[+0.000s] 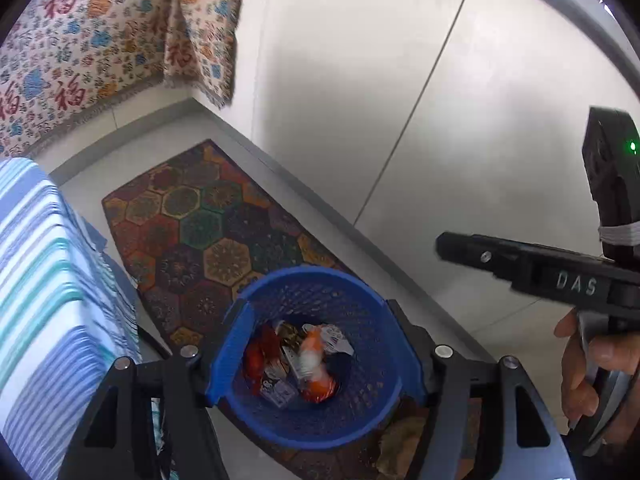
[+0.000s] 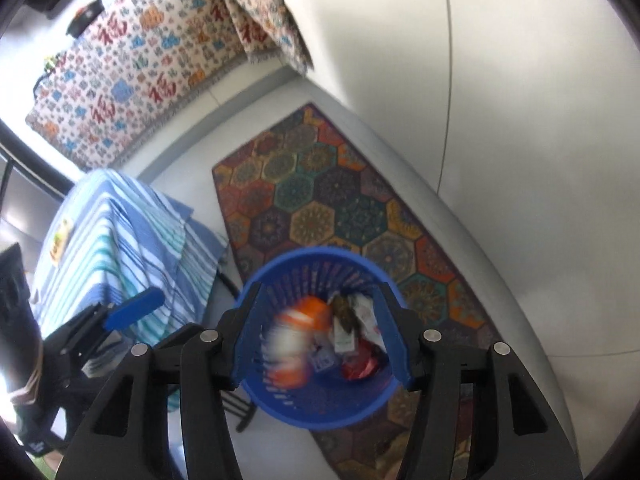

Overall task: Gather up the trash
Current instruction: 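Carry the orange-and-white bag and white snack bag to the blue basket and release both, then move both tools back over the table toward the remaining trash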

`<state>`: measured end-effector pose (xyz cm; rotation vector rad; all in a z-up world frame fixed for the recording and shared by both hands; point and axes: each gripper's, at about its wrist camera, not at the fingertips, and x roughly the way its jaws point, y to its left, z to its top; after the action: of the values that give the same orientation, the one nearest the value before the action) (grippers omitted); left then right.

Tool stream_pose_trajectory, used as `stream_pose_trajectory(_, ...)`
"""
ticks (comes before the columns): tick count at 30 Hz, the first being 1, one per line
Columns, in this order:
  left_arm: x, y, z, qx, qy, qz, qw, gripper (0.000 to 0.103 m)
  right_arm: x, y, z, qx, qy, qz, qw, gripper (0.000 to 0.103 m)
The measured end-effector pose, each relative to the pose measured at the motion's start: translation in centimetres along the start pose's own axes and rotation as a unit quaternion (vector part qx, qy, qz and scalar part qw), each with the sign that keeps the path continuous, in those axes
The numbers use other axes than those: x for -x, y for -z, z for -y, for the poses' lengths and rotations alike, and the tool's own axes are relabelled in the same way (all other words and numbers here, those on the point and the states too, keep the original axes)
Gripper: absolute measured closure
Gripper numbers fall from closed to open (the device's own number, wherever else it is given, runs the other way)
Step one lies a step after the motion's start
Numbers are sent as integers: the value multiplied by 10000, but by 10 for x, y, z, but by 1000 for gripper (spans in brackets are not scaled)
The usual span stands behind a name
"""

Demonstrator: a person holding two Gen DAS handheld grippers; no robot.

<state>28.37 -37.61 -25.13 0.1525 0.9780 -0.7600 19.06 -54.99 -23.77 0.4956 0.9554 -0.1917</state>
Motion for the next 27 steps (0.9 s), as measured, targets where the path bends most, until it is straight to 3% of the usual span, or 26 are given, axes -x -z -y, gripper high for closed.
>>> stream_pose_trajectory(6, 61, 24, -19, -166, -335, 352, 9987, 36, 38, 5, -15, 62, 35, 767, 9970, 27)
stream_pose_trajectory(9, 93, 55, -41, -243, -600, 380, 9972, 36, 48, 10, -33, 283, 139, 1037, 9941, 20)
stream_pose_trajectory(13, 135, 101, -81, -33, -1053, 364, 9938, 36, 48, 20, -75, 897, 336, 1208, 9880, 18)
stream_pose_trajectory(17, 172, 142, -124, 323, -1375, 325, 9894, 36, 40, 40, -136, 1626, 270, 1168, 9794, 18)
stream_pose_trajectory(22, 216, 186, -177, 596, -1839, 328, 9806, 36, 39, 86, -224, 2324, -479, 988, 9664, 12)
stream_pose_trajectory(27, 247, 212, -223, 843, -2005, 341, 9755, 36, 11, 123, -303, 2856, -940, 402, 9529, 8)
